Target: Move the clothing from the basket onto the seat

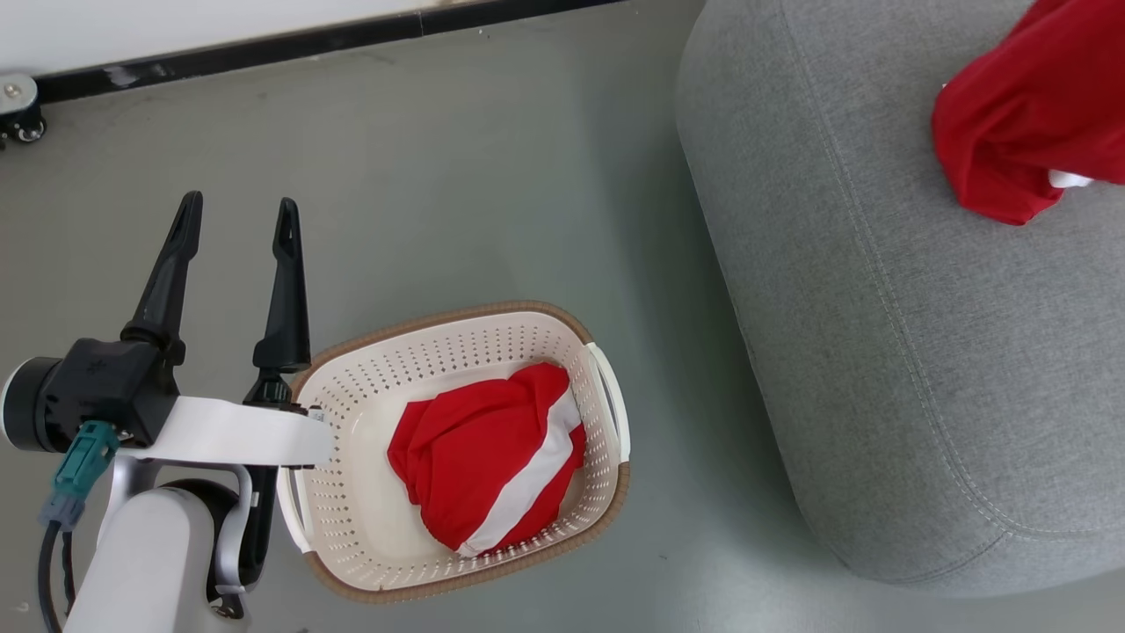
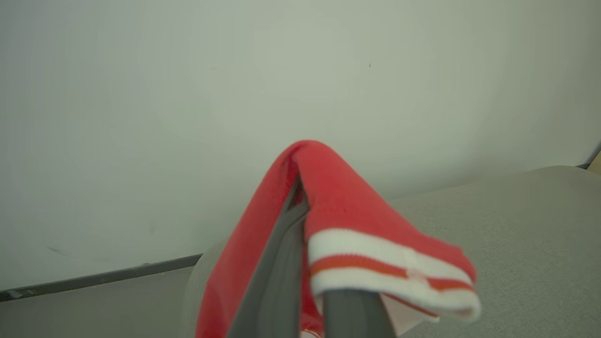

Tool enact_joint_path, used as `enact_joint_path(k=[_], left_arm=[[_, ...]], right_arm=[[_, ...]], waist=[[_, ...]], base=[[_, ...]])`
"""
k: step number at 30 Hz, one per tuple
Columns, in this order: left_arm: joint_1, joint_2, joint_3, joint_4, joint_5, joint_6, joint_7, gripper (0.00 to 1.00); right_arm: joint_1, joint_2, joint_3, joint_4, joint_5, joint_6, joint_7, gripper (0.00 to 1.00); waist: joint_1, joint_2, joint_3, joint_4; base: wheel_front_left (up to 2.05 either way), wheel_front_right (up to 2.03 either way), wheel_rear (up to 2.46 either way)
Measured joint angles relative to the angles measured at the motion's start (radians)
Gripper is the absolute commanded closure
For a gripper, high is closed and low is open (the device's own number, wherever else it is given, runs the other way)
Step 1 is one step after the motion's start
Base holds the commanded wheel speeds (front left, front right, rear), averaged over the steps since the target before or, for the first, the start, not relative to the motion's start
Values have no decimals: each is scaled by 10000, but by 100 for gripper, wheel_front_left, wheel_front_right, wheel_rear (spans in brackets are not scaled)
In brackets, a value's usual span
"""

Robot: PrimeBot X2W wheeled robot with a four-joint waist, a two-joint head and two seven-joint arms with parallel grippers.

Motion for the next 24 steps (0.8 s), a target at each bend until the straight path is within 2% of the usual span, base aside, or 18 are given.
enact_joint_path(k=[17,24], left_arm=[[-212,25,-61,77,86,-86,0,0],[-214,21,-58,169,86,-86,-10,0]], right_arm=[[1065,805,259,1064,261,0,-500,100],[1688,1151,360,1634,665,0,-219,100]], waist=[[0,0,399,34],[0,0,411,57]], base=[[0,0,0],[0,0,0]])
